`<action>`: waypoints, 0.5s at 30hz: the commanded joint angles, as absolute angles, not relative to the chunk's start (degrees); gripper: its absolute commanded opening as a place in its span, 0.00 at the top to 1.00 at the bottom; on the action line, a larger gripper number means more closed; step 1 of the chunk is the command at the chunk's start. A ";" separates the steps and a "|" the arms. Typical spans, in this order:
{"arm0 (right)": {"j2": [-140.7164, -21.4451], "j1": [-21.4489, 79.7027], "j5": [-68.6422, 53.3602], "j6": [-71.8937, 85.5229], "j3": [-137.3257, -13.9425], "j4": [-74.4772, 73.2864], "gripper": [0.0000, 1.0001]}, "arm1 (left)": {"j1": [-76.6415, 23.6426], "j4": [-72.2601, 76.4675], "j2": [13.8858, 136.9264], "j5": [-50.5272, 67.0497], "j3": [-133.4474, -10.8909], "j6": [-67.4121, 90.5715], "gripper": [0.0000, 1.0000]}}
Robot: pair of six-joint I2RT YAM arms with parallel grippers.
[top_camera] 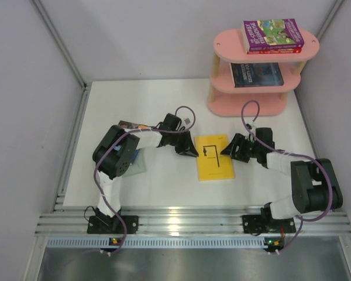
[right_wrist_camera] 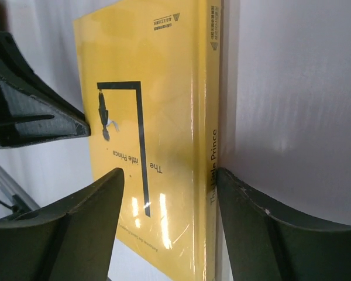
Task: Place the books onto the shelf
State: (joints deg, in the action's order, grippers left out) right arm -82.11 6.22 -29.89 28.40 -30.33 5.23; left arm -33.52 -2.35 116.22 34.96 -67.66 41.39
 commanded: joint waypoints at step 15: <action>-87.28 7.29 -53.53 44.47 -25.31 35.51 0.46 | -30.15 -2.46 118.48 46.23 -67.15 40.60 0.91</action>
